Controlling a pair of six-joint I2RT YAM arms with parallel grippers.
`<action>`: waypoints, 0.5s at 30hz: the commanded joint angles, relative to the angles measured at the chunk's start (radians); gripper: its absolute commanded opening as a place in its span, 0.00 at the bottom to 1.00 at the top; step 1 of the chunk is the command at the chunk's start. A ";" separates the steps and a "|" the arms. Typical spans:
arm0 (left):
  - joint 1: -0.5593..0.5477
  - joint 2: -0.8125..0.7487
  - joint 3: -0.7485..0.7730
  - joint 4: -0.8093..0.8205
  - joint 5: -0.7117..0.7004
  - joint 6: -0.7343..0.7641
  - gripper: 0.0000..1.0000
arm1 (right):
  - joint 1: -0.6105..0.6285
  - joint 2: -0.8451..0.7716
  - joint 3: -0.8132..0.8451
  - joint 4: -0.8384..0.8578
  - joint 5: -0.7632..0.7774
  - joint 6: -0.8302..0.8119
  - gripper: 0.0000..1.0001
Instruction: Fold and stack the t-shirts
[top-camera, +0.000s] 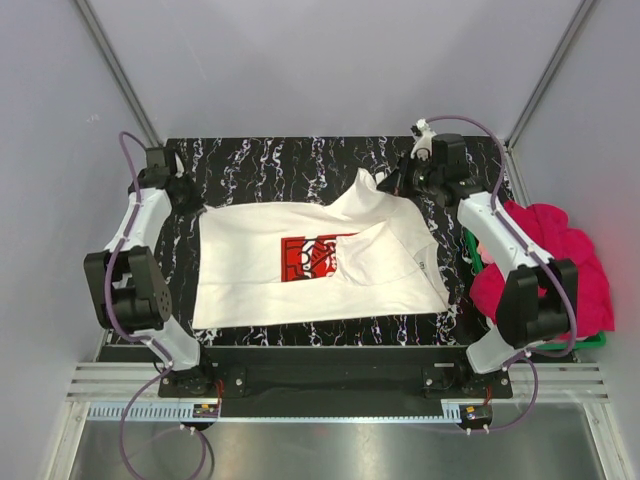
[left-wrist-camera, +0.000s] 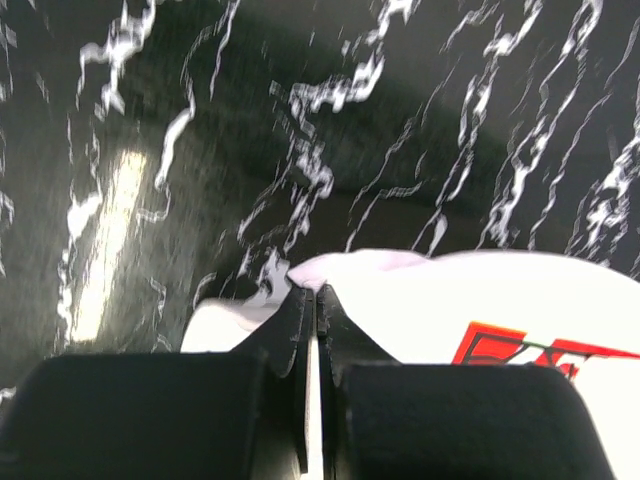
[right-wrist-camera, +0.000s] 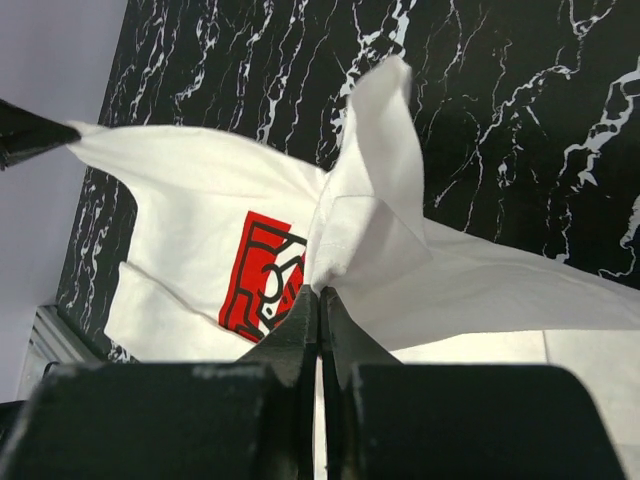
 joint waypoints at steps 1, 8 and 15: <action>0.002 -0.093 -0.069 0.058 -0.017 0.015 0.00 | -0.011 -0.147 -0.090 0.068 0.040 -0.019 0.00; 0.003 -0.196 -0.192 0.078 -0.031 0.014 0.00 | -0.012 -0.298 -0.240 0.068 0.101 -0.026 0.00; 0.003 -0.257 -0.292 0.088 -0.057 0.012 0.00 | -0.012 -0.384 -0.343 0.059 0.136 -0.013 0.00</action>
